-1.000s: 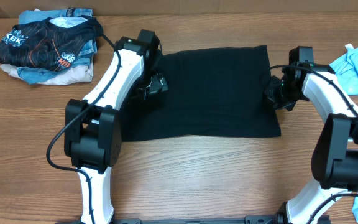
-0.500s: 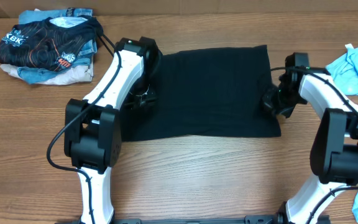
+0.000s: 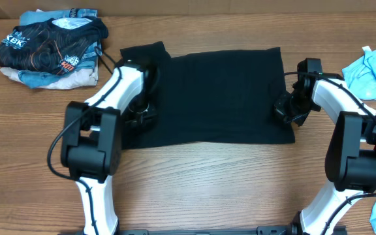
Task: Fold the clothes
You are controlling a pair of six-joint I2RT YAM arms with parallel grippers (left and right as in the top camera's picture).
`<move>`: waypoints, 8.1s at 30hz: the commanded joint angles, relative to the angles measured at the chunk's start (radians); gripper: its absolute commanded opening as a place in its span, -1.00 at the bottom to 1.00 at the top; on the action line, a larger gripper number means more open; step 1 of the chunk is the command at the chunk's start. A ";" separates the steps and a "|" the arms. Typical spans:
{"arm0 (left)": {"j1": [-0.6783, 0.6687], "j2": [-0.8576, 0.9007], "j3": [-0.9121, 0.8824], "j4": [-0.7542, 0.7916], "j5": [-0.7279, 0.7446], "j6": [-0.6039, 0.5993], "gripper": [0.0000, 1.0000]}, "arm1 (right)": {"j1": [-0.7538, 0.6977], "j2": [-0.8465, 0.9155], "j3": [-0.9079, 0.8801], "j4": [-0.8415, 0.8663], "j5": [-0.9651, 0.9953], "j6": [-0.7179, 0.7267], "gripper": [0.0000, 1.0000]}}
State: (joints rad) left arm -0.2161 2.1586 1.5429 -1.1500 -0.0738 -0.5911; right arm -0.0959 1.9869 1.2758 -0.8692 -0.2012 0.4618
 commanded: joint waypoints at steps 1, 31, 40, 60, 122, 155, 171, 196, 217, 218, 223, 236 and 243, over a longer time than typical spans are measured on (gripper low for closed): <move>0.059 0.013 -0.080 0.071 -0.035 0.054 -0.46 | -0.005 0.035 -0.016 0.010 0.141 0.030 -0.89; 0.089 -0.006 0.386 -0.301 0.004 0.123 0.16 | -0.005 -0.072 0.229 -0.347 0.167 0.045 -0.92; 0.029 -0.005 0.240 -0.351 0.094 0.124 -0.56 | -0.002 -0.077 0.140 -0.383 0.101 -0.006 -0.92; 0.080 -0.004 -0.067 -0.074 0.022 0.098 -0.67 | -0.003 -0.072 -0.097 -0.123 0.076 0.027 -0.91; 0.176 -0.152 0.312 0.525 0.116 0.211 1.00 | -0.062 -0.128 0.318 -0.093 -0.037 -0.087 1.00; 0.210 0.211 0.313 0.827 0.122 0.093 0.88 | -0.042 -0.128 0.195 -0.035 -0.037 -0.178 1.00; 0.209 0.255 0.313 0.897 0.127 0.089 0.79 | -0.042 -0.128 0.195 -0.033 -0.037 -0.178 1.00; 0.187 0.271 0.313 0.961 0.108 0.089 0.75 | -0.042 -0.128 0.195 -0.014 -0.037 -0.177 1.00; 0.173 0.320 0.313 1.044 0.115 0.089 0.28 | -0.042 -0.128 0.195 0.016 -0.037 -0.174 0.99; 0.169 0.320 0.313 1.057 0.114 0.090 0.25 | -0.042 -0.128 0.195 0.019 -0.037 -0.174 0.99; 0.154 0.320 0.313 1.077 0.084 0.089 0.11 | -0.042 -0.128 0.195 0.019 -0.036 -0.174 0.99; 0.150 0.321 0.313 1.072 0.063 0.089 -0.92 | -0.042 -0.128 0.195 0.051 -0.036 -0.174 0.98; 0.150 0.316 0.313 1.077 0.093 0.089 -0.92 | -0.042 -0.126 0.189 0.220 -0.041 -0.174 0.99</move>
State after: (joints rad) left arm -0.0643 2.4596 1.8420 -0.0814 0.0040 -0.5014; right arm -0.1425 1.8866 1.4700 -0.6849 -0.2321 0.2878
